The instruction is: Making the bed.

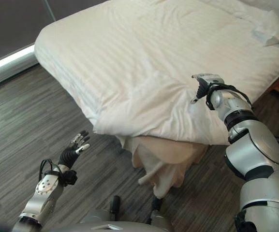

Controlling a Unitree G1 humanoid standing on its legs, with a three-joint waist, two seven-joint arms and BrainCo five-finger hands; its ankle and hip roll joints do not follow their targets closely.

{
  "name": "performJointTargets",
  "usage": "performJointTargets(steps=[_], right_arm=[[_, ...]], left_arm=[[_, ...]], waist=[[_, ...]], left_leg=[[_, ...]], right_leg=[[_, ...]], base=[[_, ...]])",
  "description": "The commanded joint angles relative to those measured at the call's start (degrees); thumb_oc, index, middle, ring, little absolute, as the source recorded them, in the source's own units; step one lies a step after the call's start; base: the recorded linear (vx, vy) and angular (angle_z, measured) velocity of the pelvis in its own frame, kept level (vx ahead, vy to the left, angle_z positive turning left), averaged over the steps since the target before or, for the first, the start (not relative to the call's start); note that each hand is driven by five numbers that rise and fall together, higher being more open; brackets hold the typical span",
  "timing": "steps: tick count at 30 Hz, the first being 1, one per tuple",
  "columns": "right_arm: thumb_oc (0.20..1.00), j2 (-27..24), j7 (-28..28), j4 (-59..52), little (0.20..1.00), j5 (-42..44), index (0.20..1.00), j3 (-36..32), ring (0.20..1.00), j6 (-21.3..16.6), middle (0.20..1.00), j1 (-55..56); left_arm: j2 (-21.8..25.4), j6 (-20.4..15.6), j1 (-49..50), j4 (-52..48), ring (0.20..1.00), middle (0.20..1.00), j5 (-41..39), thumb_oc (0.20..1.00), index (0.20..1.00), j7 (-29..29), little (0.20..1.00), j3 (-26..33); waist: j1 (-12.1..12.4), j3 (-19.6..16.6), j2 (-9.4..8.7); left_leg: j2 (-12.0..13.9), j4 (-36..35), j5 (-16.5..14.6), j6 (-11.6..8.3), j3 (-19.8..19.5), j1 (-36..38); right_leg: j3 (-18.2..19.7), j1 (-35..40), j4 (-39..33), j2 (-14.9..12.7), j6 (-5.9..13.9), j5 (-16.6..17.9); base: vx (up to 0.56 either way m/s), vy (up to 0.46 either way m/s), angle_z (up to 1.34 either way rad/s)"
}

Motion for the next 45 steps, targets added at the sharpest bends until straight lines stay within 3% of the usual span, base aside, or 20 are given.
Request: performJointTargets(steps=[1,4,13,15,21,22,29,30,33,34,35,38,40,41,45], right_arm=[[1.000,-1.66,-3.29,2.25,1.000,-4.84,1.000,3.66,1.000,1.19,1.000,-10.31],[1.000,-0.73,-2.53,3.84,1.000,-9.17,1.000,6.11,1.000,1.98,1.000,-11.34],[1.000,0.08,-2.88,4.62,1.000,-11.50,1.000,5.56,1.000,3.22,1.000,-7.53],[1.000,2.56,-1.96,4.82,1.000,-13.27,1.000,5.01,1.000,3.32,1.000,-1.57],[1.000,8.03,-0.48,5.35,1.000,-16.29,1.000,4.38,1.000,4.02,1.000,4.96],[0.200,8.76,-0.46,4.88,0.200,-16.50,0.200,4.18,0.200,4.05,0.200,5.71],[0.200,11.47,-1.76,-9.93,0.200,-7.57,0.200,-0.39,0.200,2.38,0.200,16.71],[0.200,7.88,-0.28,-26.80,0.200,-8.47,0.200,-1.82,0.200,-0.20,0.200,27.14],[0.200,5.22,1.81,-34.14,0.200,-8.99,0.200,-2.18,0.200,-1.57,0.200,31.27],[0.200,3.03,3.39,-40.58,0.200,-8.76,0.200,-2.55,0.200,-3.52,0.200,34.36],[0.200,-2.76,9.07,-56.34,0.200,-3.82,0.200,-6.58,0.200,-6.21,0.200,42.62],[0.200,-8.07,17.32,-71.14,0.200,4.14,0.200,-10.49,0.200,-8.91,0.200,51.78],[0.200,-9.80,20.73,-76.10,0.200,7.77,0.200,-12.68,0.200,-8.64,0.200,54.78],[0.200,-10.72,23.60,-80.60,0.200,12.53,0.200,-17.14,0.200,-8.22,0.200,60.10],[0.200,-10.75,27.22,-83.41,0.200,15.64,0.200,-21.28,0.200,-7.53,0.200,65.99]], left_arm=[[2.67,-2.49,-4.23,-5.80,1.000,1.000,-2.03,1.000,1.000,0.49,1.000,-1.35],[2.99,-2.47,-4.58,-6.37,1.000,1.000,-2.34,1.000,1.000,0.43,1.000,-1.59],[1.62,-2.57,-6.72,-6.48,1.000,1.000,-2.39,1.000,1.000,1.88,1.000,-4.03],[-0.20,-2.74,-7.84,-6.12,1.000,1.000,-1.90,1.000,1.000,2.73,1.000,-5.32],[-2.02,-3.18,-8.51,-4.68,1.000,1.000,-1.39,1.000,1.000,4.24,1.000,-5.53],[-2.19,-3.28,-8.75,-4.15,1.000,1.000,-1.04,1.000,1.000,4.74,1.000,-5.48],[-3.59,-4.02,-10.89,-2.75,1.000,1.000,0.45,1.000,1.000,7.39,1.000,-4.46],[-3.16,-4.12,-10.18,-2.08,1.000,1.000,1.54,1.000,1.000,7.56,1.000,-2.09],[-2.82,-4.24,-9.56,-1.47,1.000,1.000,2.13,1.000,1.000,7.43,1.000,-1.63],[-2.26,-4.30,-8.99,-1.06,1.000,1.000,2.86,1.000,1.000,7.32,1.000,-0.70],[-1.38,-4.12,-7.11,-0.99,1.000,1.000,4.53,1.000,1.000,7.09,1.000,0.53],[-0.91,-3.69,-4.98,-0.29,1.000,1.000,6.05,1.000,1.000,5.94,1.000,1.32],[-0.63,-3.27,-4.44,0.19,1.000,1.000,6.95,1.000,1.000,5.48,1.000,1.90],[-0.18,-3.26,-3.45,0.09,1.000,1.000,7.09,1.000,1.000,4.52,1.000,3.12],[-0.29,-3.13,-2.88,1.03,1.000,1.000,7.36,1.000,1.000,4.14,1.000,4.32]], waist=[[0.97,4.01,-0.05],[1.94,5.95,1.28],[3.04,9.89,4.12],[3.22,11.93,5.95],[2.98,12.82,7.46],[2.76,12.87,7.59],[-0.09,12.50,6.77],[-2.64,12.29,5.19],[-3.47,12.17,4.61],[-4.44,11.96,3.74],[-6.12,11.48,2.24],[-7.49,10.11,0.26],[-7.74,9.52,-0.36],[-8.28,8.44,-1.26],[-8.86,6.88,-2.68]], left_leg=[[-0.61,-0.44,4.44,0.26,-1.06,-3.61],[-1.04,-0.44,5.30,0.14,-2.39,-5.67],[-1.15,-0.44,7.76,-0.65,-3.52,-12.63],[-1.10,-0.44,8.44,-0.90,-3.35,-15.07],[-1.13,-0.44,8.75,-1.06,-3.09,-15.93],[-1.16,-0.44,8.66,-1.04,-3.01,-15.77],[-1.49,-0.44,7.66,-0.78,-2.49,-13.46],[-1.31,-0.44,6.76,-0.46,-2.17,-11.80],[-1.32,-0.44,6.39,-0.33,-2.10,-10.93],[-1.22,-0.44,5.96,-0.14,-1.96,-10.32],[-1.27,-0.44,5.22,0.16,-1.57,-8.48],[-1.37,-0.44,4.24,0.49,-0.91,-6.12],[-1.34,-0.44,3.99,0.52,-0.78,-5.28],[-1.36,-0.44,3.54,0.72,-0.61,-4.08],[-1.41,-0.44,2.80,1.16,-0.26,-1.97]], right_leg=[[-0.97,6.28,0.78,0.61,1.80,-2.75],[-1.56,4.66,0.78,0.53,1.66,-2.52],[-1.84,-2.02,0.78,0.42,1.65,-0.95],[-1.39,-4.52,0.78,0.25,1.67,-0.41],[-1.03,-5.54,0.78,-0.08,1.68,-0.22],[-0.84,-5.49,0.78,-0.11,1.67,-0.20],[-0.19,-3.81,0.78,-0.36,1.72,-0.42],[0.02,-2.38,0.78,-0.36,1.76,-0.68],[0.02,-1.49,0.78,-0.36,1.77,-0.98],[0.11,-1.00,0.78,-0.35,1.79,-1.08],[0.27,0.62,0.78,-0.54,1.93,-1.46],[0.44,2.83,0.78,-0.55,2.11,-2.01],[0.40,3.70,0.78,-0.63,2.17,-2.26],[0.22,4.97,0.78,-0.65,2.21,-2.61],[0.20,6.98,1.17,-0.82,2.25,-3.05]], base=[[-0.03,0.007,0.14],[-0.08,-0.012,0.15],[-0.08,0.003,0.11],[-0.11,0.033,-0.06],[-0.03,0.018,-0.06],[-0.02,0.034,0.01],[0.00,0.016,-0.01],[0.03,0.009,0.02],[0.04,0.003,0.04],[0.08,0.010,-0.13],[0.11,0.021,-0.18],[0.08,0.021,-0.10],[0.06,0.017,-0.20],[0.05,0.011,-0.14],[0.06,0.033,0.06]])
